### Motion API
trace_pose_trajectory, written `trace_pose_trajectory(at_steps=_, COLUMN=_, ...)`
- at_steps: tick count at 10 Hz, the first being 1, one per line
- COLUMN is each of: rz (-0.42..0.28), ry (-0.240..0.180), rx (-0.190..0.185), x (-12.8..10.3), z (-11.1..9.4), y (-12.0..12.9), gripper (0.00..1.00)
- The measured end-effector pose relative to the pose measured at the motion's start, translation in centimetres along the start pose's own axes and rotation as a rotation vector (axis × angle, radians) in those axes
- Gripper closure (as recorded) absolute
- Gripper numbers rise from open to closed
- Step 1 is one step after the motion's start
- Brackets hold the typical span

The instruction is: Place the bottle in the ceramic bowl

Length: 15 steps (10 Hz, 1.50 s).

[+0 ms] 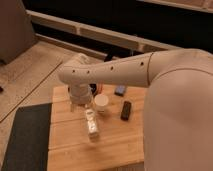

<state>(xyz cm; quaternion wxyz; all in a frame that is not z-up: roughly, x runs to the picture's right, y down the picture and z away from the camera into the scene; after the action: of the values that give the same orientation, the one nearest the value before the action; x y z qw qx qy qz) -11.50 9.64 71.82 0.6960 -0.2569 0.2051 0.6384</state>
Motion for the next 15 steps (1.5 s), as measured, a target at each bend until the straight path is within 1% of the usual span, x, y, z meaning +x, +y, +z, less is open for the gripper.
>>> trace_pose_trajectory(at_steps=2, rz=-0.049, ry=-0.019, rx=-0.046, x=-0.7, z=1.6, y=0.6, gripper=0.35)
trace_pose_trajectory(at_steps=3, rz=-0.081, ry=-0.030, rx=-0.084, x=-1.0, z=2.9, y=0.8, gripper=0.35)
trace_pose_trajectory(at_steps=4, rz=-0.096, ry=-0.029, rx=-0.099, x=-1.2, z=3.5, y=0.9, gripper=0.35)
trace_pose_trajectory(at_steps=5, rz=-0.115, ry=-0.020, rx=-0.105, x=-1.2, z=4.4, y=0.7, gripper=0.35)
trace_pose_trajectory(at_steps=6, rz=-0.133, ry=-0.007, rx=-0.101, x=-1.3, z=5.2, y=0.4, gripper=0.35)
trace_pose_trajectory(at_steps=7, rz=-0.149, ry=0.009, rx=-0.089, x=-1.4, z=5.8, y=0.1, gripper=0.35)
trace_pose_trajectory(at_steps=9, rz=-0.178, ry=0.048, rx=-0.053, x=-1.6, z=7.0, y=-0.7, gripper=0.35)
trace_pose_trajectory(at_steps=10, rz=-0.192, ry=0.078, rx=-0.027, x=-1.6, z=7.9, y=-1.0, gripper=0.35)
trace_pose_trajectory(at_steps=12, rz=-0.196, ry=0.115, rx=-0.006, x=-1.6, z=9.0, y=-1.0, gripper=0.35)
trace_pose_trajectory(at_steps=13, rz=-0.190, ry=0.142, rx=0.011, x=-1.4, z=10.1, y=-1.3, gripper=0.35)
trace_pose_trajectory(at_steps=14, rz=-0.188, ry=0.161, rx=0.027, x=-1.3, z=10.7, y=-1.6, gripper=0.35)
trace_pose_trajectory(at_steps=15, rz=-0.190, ry=0.184, rx=0.059, x=-1.1, z=11.4, y=-2.0, gripper=0.35)
